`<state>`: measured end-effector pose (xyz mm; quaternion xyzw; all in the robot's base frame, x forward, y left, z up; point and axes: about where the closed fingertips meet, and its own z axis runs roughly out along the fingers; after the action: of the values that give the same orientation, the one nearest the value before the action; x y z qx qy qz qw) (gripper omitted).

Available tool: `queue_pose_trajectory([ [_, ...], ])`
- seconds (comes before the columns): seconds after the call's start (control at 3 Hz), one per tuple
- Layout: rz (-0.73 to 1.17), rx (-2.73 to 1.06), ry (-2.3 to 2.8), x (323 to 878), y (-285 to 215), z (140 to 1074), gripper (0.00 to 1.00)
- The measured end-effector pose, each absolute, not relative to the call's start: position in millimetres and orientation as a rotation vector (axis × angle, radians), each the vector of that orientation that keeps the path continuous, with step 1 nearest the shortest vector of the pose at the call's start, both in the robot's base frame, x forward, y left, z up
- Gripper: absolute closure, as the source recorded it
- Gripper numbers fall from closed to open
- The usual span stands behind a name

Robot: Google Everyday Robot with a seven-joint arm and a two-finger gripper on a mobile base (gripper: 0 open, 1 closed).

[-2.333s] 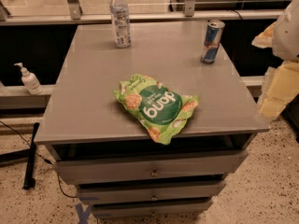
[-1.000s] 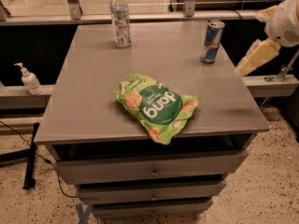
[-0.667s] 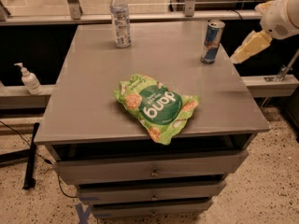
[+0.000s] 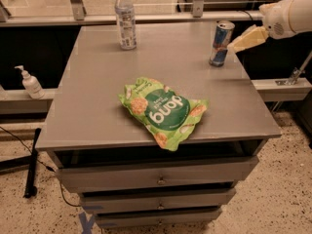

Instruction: Knock redbull can over

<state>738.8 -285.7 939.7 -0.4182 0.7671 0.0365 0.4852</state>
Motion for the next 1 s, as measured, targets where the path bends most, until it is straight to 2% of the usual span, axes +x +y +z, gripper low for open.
queue_pose_trajectory([
  [0.33, 0.255, -0.945, 1.823, 745, -267, 934, 0.0],
  [1.0, 0.565, -0.885, 1.785, 722, -214, 907, 0.0],
])
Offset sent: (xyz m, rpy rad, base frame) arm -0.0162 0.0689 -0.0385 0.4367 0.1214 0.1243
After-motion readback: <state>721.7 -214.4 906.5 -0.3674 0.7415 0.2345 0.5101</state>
